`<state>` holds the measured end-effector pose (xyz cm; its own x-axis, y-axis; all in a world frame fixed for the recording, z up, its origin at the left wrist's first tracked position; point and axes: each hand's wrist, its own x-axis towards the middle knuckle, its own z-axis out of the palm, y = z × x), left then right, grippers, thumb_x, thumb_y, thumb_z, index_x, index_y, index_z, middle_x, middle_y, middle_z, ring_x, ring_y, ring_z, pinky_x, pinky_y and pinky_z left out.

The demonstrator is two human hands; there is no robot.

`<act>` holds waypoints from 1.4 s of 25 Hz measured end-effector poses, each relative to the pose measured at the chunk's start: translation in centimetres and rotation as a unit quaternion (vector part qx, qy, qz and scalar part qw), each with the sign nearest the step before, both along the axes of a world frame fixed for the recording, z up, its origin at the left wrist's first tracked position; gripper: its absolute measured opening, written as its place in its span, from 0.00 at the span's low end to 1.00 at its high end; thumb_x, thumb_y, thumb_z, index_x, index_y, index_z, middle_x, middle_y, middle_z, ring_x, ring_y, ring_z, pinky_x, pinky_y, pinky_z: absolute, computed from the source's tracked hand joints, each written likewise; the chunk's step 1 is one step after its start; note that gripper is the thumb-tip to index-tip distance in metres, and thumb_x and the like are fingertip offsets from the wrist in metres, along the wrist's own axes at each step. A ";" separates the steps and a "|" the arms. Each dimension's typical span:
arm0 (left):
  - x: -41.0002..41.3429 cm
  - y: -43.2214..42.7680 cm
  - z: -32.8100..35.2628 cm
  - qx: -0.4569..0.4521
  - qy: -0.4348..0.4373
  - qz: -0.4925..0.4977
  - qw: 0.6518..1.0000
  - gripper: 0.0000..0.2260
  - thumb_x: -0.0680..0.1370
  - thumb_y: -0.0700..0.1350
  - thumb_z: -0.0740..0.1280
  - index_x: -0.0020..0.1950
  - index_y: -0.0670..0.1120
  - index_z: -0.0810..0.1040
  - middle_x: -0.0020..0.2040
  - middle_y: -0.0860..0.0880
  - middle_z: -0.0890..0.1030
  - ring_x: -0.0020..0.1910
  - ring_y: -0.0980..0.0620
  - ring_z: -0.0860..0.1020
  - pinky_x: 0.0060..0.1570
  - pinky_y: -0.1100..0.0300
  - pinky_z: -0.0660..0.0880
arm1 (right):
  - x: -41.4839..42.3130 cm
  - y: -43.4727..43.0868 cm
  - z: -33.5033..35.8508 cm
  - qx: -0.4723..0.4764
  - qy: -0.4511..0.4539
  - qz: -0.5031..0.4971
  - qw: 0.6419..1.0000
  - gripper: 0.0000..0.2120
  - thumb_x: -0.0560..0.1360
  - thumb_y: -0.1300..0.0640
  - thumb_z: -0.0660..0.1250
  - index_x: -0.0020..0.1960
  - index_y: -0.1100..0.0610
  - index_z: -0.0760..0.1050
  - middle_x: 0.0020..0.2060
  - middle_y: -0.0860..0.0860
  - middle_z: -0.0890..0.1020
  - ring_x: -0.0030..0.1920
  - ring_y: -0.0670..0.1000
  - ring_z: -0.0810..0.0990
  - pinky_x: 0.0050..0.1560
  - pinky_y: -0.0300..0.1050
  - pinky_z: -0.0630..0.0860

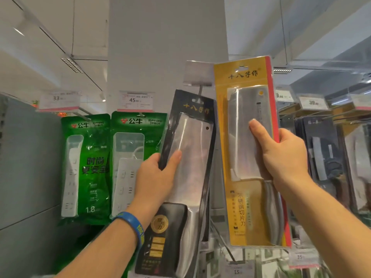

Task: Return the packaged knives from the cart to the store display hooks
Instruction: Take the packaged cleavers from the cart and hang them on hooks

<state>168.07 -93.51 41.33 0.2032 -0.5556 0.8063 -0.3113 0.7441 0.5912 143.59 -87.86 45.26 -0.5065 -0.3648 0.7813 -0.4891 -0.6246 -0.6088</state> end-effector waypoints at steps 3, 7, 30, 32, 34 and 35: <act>-0.6 -0.5 -0.5 -0.013 -0.018 0.016 1.000 0.18 0.75 0.62 0.68 0.37 0.49 0.77 0.31 0.54 0.80 0.29 0.58 0.75 0.25 0.69 0.68 | -0.1 0.0 -0.3 0.015 0.004 0.003 1.000 0.40 0.69 0.25 0.69 0.49 0.65 0.79 0.43 0.61 0.84 0.44 0.64 0.83 0.46 0.67 0.81; -0.8 -0.8 0.1 -0.004 -0.036 0.033 0.999 0.18 0.75 0.65 0.67 0.40 0.50 0.79 0.35 0.53 0.82 0.34 0.56 0.79 0.35 0.55 0.77 | 0.3 -0.5 -1.0 0.036 0.015 0.006 0.999 0.41 0.69 0.26 0.69 0.48 0.67 0.78 0.42 0.64 0.83 0.43 0.67 0.82 0.44 0.67 0.80; 0.4 -1.5 0.2 0.034 -0.033 -0.022 0.999 0.23 0.73 0.69 0.64 0.49 0.50 0.80 0.45 0.51 0.84 0.45 0.49 0.82 0.47 0.47 0.80 | 0.8 0.7 -0.7 0.080 0.006 0.010 0.997 0.39 0.66 0.23 0.69 0.45 0.62 0.76 0.33 0.59 0.79 0.32 0.62 0.77 0.36 0.59 0.79; 0.7 -1.5 0.4 0.041 -0.044 -0.019 0.998 0.28 0.73 0.69 0.64 0.56 0.47 0.80 0.49 0.48 0.83 0.49 0.46 0.81 0.52 0.44 0.80 | 1.1 0.9 -0.7 0.079 0.007 0.004 0.997 0.39 0.66 0.23 0.69 0.46 0.62 0.78 0.38 0.61 0.82 0.39 0.65 0.82 0.40 0.64 0.82; 0.8 -1.4 0.4 0.042 -0.045 -0.019 0.998 0.27 0.73 0.69 0.64 0.55 0.47 0.80 0.49 0.48 0.83 0.48 0.46 0.81 0.51 0.44 0.80 | 1.4 1.1 -0.8 0.079 0.005 0.003 0.997 0.39 0.66 0.23 0.69 0.46 0.62 0.78 0.38 0.61 0.82 0.39 0.64 0.82 0.40 0.64 0.81; 0.9 -1.3 0.5 0.041 -0.042 -0.021 0.998 0.23 0.74 0.68 0.64 0.51 0.49 0.80 0.46 0.49 0.83 0.46 0.48 0.81 0.49 0.46 0.80 | 1.4 1.2 -0.8 0.079 0.004 0.000 0.997 0.39 0.66 0.23 0.69 0.45 0.62 0.78 0.36 0.60 0.81 0.36 0.63 0.81 0.39 0.63 0.81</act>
<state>168.94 -94.84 41.85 0.1118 -0.6269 0.7710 -0.3321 0.7077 0.6236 144.99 -86.68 44.45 -0.5002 -0.4829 0.7188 -0.4947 -0.5220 -0.6949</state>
